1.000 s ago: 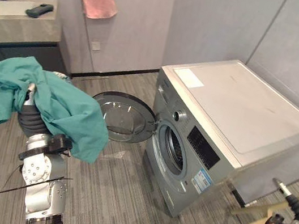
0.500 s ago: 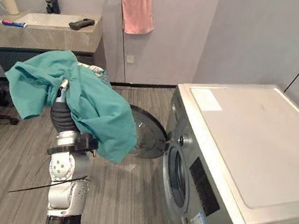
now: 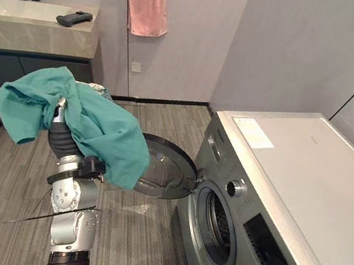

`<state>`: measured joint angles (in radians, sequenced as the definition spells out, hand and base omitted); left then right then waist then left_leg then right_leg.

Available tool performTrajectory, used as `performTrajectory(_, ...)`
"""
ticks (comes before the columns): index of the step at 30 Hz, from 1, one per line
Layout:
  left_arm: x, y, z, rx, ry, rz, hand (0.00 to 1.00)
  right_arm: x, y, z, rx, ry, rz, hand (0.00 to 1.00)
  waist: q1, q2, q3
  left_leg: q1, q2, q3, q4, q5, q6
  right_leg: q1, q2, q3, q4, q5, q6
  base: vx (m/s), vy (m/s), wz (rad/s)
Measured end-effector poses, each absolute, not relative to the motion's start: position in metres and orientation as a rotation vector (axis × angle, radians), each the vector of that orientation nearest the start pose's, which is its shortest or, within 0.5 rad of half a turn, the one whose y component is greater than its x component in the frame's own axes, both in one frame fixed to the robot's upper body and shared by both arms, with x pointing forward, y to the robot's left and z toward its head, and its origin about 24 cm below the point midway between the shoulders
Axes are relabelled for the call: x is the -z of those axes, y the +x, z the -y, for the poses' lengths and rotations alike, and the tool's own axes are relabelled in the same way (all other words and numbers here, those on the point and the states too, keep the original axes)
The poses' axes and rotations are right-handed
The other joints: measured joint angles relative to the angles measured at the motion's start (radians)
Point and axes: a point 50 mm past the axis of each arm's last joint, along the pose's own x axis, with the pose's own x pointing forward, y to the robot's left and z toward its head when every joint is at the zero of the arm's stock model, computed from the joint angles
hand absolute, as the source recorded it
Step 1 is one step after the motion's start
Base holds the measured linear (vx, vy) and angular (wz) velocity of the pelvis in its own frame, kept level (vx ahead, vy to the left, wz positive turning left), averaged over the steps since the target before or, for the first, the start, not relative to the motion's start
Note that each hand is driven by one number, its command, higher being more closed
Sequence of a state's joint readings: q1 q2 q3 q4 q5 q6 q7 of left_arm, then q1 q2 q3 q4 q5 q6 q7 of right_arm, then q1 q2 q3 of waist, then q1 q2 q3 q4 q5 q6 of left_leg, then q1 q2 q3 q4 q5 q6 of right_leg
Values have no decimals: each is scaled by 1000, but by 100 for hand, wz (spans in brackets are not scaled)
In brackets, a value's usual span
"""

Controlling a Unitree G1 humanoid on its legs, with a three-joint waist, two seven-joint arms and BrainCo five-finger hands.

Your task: Pick up the laundry basket with both hands and put the clothes into the washing machine.

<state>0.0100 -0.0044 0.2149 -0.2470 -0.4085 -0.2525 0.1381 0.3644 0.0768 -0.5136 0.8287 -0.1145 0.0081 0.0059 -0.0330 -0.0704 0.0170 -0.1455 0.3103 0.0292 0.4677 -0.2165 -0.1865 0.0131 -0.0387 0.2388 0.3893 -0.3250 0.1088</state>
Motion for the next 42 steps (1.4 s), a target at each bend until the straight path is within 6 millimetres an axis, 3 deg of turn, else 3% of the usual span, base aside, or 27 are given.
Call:
performTrajectory(3,-112,231,-206,-310,-414,483,100,160,-6,206,540,171,-1216,0,4,-6,-3,-57,-54,38,111,-84,22,1,-71,8,-37,10,64,-33,308,-19)
performTrajectory(5,-111,233,-198,-276,-426,476,100,160,-7,206,540,173,-1218,0,4,1,-1,-52,-74,54,137,-112,39,-2,-97,12,-34,12,66,-21,239,-26)
performTrajectory(7,-114,233,-196,-260,-425,483,100,160,0,208,545,183,-1196,0,16,10,2,-26,-74,115,134,-130,50,-80,-116,-35,104,45,38,-19,185,-73)
performTrajectory(9,-122,230,-197,-250,-414,519,100,159,16,213,532,171,-1159,0,20,12,4,33,-65,216,102,-134,59,-197,-187,-234,256,115,-32,3,148,-106)
performTrajectory(11,-125,227,-199,-257,-407,534,100,158,26,215,511,155,-1137,0,21,18,1,97,-56,307,49,-132,62,-211,-233,-385,265,139,-57,46,87,-127)
performTrajectory(12,-126,226,-203,-266,-396,542,100,157,30,215,506,152,-1127,0,19,23,1,122,-44,342,27,-128,62,-229,-231,-443,273,132,-51,66,12,-162)
performTrajectory(14,-126,224,-211,-301,-382,549,100,158,37,211,463,156,-1122,0,-1,33,-4,155,-27,429,-26,-112,48,-229,-150,-500,186,64,-65,123,-68,-127)
performTrajectory(17,-110,225,-214,-354,-414,480,100,159,33,216,468,147,-1137,0,-27,82,2,194,-6,450,-50,-68,38,-205,-84,-481,112,83,-77,241,-55,-69)
performTrajectory(18,-103,222,-215,-388,-434,455,100,158,33,220,470,138,-1131,0,-32,102,12,189,35,431,44,-63,45,-179,-57,-468,105,83,-79,303,-95,-66)
performTrajectory(19,-101,222,-216,-401,-446,448,100,157,32,223,463,126,-1134,0,-32,112,19,171,62,412,123,-52,64,-151,-38,-457,92,81,-83,324,-119,-69)
performTrajectory(20,-101,222,-215,-401,-445,444,100,158,29,221,449,122,-1144,0,-29,106,30,106,105,349,298,-3,140,-102,-25,-437,60,78,-96,276,-58,-63)
performTrajectory(21,-101,222,-215,-400,-433,445,100,157,29,221,430,105,-1145,0,-13,96,32,56,107,296,388,-22,132,-68,-25,-414,36,76,-98,210,0,-63)
performTrajectory(24,-103,219,-218,-409,-421,454,100,156,32,221,413,87,-1138,0,1,94,29,-19,80,248,351,-44,156,-46,-29,-366,3,77,-97,168,65,-61)
performTrajectory(27,-101,212,-228,-459,-402,459,100,154,46,221,361,52,-1110,0,28,89,26,-48,16,75,130,-45,141,-53,-35,-251,13,83,-86,204,263,-106)
performTrajectory(28,-99,207,-233,-484,-392,458,100,153,52,222,351,40,-1093,0,32,99,20,-26,-7,2,33,15,143,-58,-29,-207,16,81,-55,131,291,-125)
performTrajectory(29,-98,205,-236,-495,-383,455,100,152,53,224,352,35,-1088,0,40,101,9,-12,-19,-26,27,-8,89,-68,-34,-177,15,75,-35,163,420,-118)
performTrajectory(30,-95,201,-240,-515,-373,444,100,154,51,216,345,55,-1094,0,34,76,-11,4,-52,-22,3,-54,30,-76,-60,-129,-12,59,7,103,244,-70)
performTrajectory(31,-95,201,-240,-515,-371,445,100,155,50,213,343,64,-1099,0,29,67,-15,3,-59,-15,1,-59,30,-77,-69,-125,-15,60,12,146,361,-51)
performTrajectory(32,-95,200,-241,-514,-364,445,100,157,45,202,338,99,-1116,0,18,27,-22,6,-88,12,-3,-63,39,-81,-101,-104,-27,72,20,97,285,-33)
performTrajectory(33,-93,198,-242,-527,-360,435,100,159,39,196,335,112,-1131,0,17,8,-28,13,-107,48,-2,-68,48,-82,-119,-78,-48,100,43,68,290,-44)
performTrajectory(35,-90,197,-243,-540,-361,420,100,160,35,197,331,113,-1150,0,20,8,-28,29,-120,103,-10,-74,57,-87,-141,-44,-79,141,60,10,248,-66)
performTrajectory(37,-89,196,-243,-543,-360,415,100,160,37,202,321,106,-1149,0,34,22,-26,66,-111,171,-36,-75,60,-108,-153,-89,-85,182,60,-38,151,-94)
performTrajectory(38,-86,194,-243,-545,-358,402,100,159,42,206,326,100,-1138,0,46,39,-27,89,-99,216,-59,-74,61,-117,-172,-224,-85,207,41,-76,41,-98)
performTrajectory(40,-70,194,-238,-546,-377,336,100,161,40,211,331,90,-1158,0,38,62,-38,127,-105,252,-120,-58,59,-121,-250,-478,-60,202,7,-46,3,-65)
performTrajectory(41,-62,196,-235,-530,-382,296,100,161,37,213,341,92,-1167,0,33,69,-42,131,-111,250,-143,-48,56,-122,-262,-505,-63,205,11,21,-57,-1)
performTrajectory(42,-49,197,-230,-512,-388,231,100,162,36,217,347,86,-1181,0,22,82,-44,137,-120,244,-180,-23,49,-120,-255,-507,-82,220,38,33,-57,13)
